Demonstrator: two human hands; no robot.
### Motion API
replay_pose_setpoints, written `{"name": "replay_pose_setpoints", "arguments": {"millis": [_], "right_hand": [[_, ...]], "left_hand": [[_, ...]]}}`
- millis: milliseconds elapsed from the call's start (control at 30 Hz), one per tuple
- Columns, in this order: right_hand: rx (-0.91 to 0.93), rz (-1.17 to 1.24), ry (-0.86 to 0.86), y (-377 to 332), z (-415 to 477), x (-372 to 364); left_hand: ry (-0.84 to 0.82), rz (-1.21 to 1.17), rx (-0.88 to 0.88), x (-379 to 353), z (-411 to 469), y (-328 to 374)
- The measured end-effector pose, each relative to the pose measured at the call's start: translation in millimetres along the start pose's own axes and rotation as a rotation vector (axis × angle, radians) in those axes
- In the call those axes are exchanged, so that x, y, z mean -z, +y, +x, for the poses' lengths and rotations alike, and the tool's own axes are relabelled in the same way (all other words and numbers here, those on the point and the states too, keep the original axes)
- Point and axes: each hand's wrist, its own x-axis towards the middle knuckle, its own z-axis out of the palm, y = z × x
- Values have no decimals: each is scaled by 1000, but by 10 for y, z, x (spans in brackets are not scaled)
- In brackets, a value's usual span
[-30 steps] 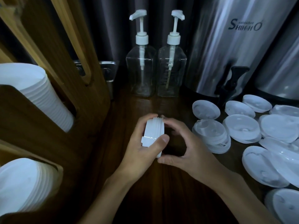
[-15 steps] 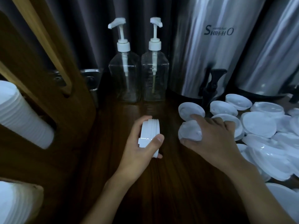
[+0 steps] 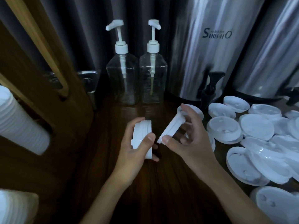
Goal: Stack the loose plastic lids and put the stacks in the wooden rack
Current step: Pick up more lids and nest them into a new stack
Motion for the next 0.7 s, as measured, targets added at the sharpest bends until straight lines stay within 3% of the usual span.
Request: {"name": "replay_pose_setpoints", "arguments": {"millis": [367, 700], "right_hand": [[-24, 150, 74, 40, -48, -112], [-32, 13, -229, 78, -145, -250]], "left_hand": [[23, -111, 16, 16, 2, 36], [41, -110, 24, 78, 15, 11]]}}
